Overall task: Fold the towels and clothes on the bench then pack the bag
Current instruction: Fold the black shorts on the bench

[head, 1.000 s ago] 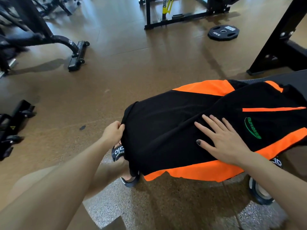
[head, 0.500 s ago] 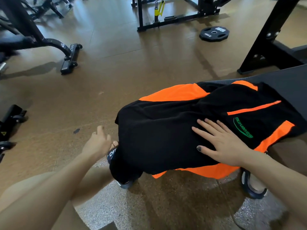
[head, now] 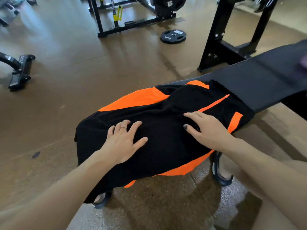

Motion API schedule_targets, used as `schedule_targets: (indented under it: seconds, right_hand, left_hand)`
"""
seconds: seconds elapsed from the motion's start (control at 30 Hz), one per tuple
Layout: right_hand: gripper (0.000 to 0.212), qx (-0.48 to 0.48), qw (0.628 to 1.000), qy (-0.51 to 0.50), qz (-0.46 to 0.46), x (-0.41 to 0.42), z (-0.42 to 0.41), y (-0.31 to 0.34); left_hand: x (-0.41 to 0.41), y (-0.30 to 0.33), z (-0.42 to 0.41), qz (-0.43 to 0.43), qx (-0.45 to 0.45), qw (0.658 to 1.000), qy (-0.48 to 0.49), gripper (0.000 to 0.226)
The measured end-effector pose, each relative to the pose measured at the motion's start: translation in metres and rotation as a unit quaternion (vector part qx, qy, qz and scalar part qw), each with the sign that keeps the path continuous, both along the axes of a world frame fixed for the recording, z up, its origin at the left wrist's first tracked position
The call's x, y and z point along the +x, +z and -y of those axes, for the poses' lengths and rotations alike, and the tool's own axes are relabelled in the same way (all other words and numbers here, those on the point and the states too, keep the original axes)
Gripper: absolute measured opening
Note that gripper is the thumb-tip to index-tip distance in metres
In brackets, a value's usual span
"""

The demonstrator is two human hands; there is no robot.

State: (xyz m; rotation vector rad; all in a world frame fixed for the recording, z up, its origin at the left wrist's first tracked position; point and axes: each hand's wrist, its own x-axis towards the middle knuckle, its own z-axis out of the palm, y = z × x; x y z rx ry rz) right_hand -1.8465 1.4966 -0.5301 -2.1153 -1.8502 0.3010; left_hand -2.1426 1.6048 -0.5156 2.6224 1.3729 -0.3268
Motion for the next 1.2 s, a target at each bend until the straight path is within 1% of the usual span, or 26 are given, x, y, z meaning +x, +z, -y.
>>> schedule_targets:
  seconds: [0.03, 0.07, 0.13, 0.17, 0.2, 0.3, 0.37, 0.43, 0.5, 0.53, 0.57, 0.63, 0.7, 0.73, 0.77, 0.83, 0.87, 0.93, 1.0, 1.03, 1.1, 1.13, 1.17, 1.2]
  right_hand:
    - [0.051, 0.015, 0.999, -0.028, -0.011, 0.007, -0.004, 0.004]
    - [0.053, 0.014, 0.999, -0.045, 0.005, 0.015, -0.01, 0.007]
    - [0.061, -0.044, 0.995, -0.056, 0.066, 0.032, -0.026, 0.012]
    - [0.064, -0.082, 0.992, -0.064, 0.077, 0.039, -0.035, 0.015]
    - [0.064, -0.109, 0.989, -0.071, 0.076, 0.046, -0.043, 0.017]
    - [0.063, -0.158, 0.983, -0.091, 0.036, 0.067, -0.053, 0.014]
    - [0.066, -0.21, 0.973, -0.084, 0.043, 0.085, -0.054, 0.008]
    - [0.068, -0.227, 0.97, -0.067, 0.053, 0.098, -0.056, 0.009]
    - [0.068, -0.223, 0.971, -0.078, 0.044, 0.113, -0.061, 0.011]
    - [0.068, -0.223, 0.97, -0.081, 0.048, 0.119, -0.062, 0.011]
    - [0.069, -0.226, 0.969, -0.082, 0.053, 0.124, -0.063, 0.011]
    - [0.07, -0.23, 0.968, -0.088, 0.051, 0.131, -0.065, 0.012]
    - [0.073, -0.236, 0.966, -0.1, 0.044, 0.131, -0.068, 0.016]
    - [0.074, -0.24, 0.965, -0.101, 0.042, 0.131, -0.07, 0.018]
    - [0.077, -0.246, 0.963, -0.101, 0.044, 0.131, -0.071, 0.019]
    - [0.081, -0.258, 0.96, -0.096, 0.053, 0.13, -0.072, 0.022]
    - [0.083, -0.264, 0.958, -0.093, 0.056, 0.129, -0.071, 0.022]
    - [0.085, -0.269, 0.957, -0.091, 0.055, 0.129, -0.069, 0.022]
    - [0.085, -0.27, 0.957, -0.093, 0.052, 0.129, -0.066, 0.021]
    - [0.084, -0.269, 0.957, -0.094, 0.051, 0.129, -0.064, 0.021]
    - [0.084, -0.27, 0.957, -0.095, 0.05, 0.13, -0.061, 0.021]
    - [0.084, -0.271, 0.957, -0.095, 0.049, 0.13, -0.061, 0.022]
    - [0.084, -0.272, 0.956, -0.096, 0.047, 0.131, -0.061, 0.023]
    - [0.084, -0.274, 0.956, -0.097, 0.046, 0.13, -0.061, 0.024]
  left_hand:
    - [0.009, 0.005, -0.005, 0.022, 0.011, 1.0, -0.01, 0.07]
    - [0.02, 0.008, -0.009, 0.037, 0.009, 0.999, -0.019, 0.068]
    - [0.044, 0.012, -0.018, 0.053, -0.01, 0.998, -0.035, 0.067]
    - [0.059, 0.012, -0.023, 0.06, -0.019, 0.997, -0.047, 0.066]
    - [0.075, 0.013, -0.029, 0.075, -0.022, 0.995, -0.059, 0.065]
    - [0.127, 0.021, -0.055, 0.18, -0.034, 0.98, -0.074, 0.064]
    - [0.161, 0.025, -0.076, 0.211, -0.047, 0.974, -0.069, 0.067]
    - [0.182, 0.025, -0.1, 0.178, -0.044, 0.981, -0.069, 0.068]
    - [0.201, 0.021, -0.126, 0.101, -0.051, 0.991, -0.077, 0.069]
    - [0.208, 0.02, -0.137, 0.066, -0.063, 0.993, -0.081, 0.065]
    - [0.213, 0.017, -0.148, 0.051, -0.075, 0.992, -0.086, 0.057]
    - [0.221, 0.017, -0.164, 0.05, -0.077, 0.99, -0.108, 0.036]
    - [0.224, 0.018, -0.173, 0.025, -0.045, 0.988, -0.146, 0.01]
    - [0.224, 0.019, -0.174, 0.001, -0.016, 0.986, -0.165, 0.006]
    - [0.224, 0.019, -0.176, -0.015, 0.016, 0.985, -0.169, 0.007]
    - [0.222, 0.017, -0.181, -0.009, 0.067, 0.988, -0.139, 0.009]
    - [0.221, 0.016, -0.183, 0.014, 0.08, 0.991, -0.108, 0.012]
    - [0.218, 0.015, -0.19, 0.104, 0.086, 0.991, -0.01, 0.015]
    - [0.216, 0.019, -0.195, 0.197, 0.084, 0.971, 0.102, 0.018]
    - [0.216, 0.021, -0.196, 0.23, 0.075, 0.959, 0.15, 0.021]
    - [0.219, 0.026, -0.195, 0.276, 0.019, 0.938, 0.208, 0.032]
    - [0.221, 0.027, -0.192, 0.271, -0.021, 0.938, 0.214, 0.041]
    - [0.221, 0.027, -0.189, 0.237, -0.064, 0.947, 0.206, 0.051]
    - [0.219, 0.026, -0.185, 0.177, -0.1, 0.961, 0.186, 0.06]
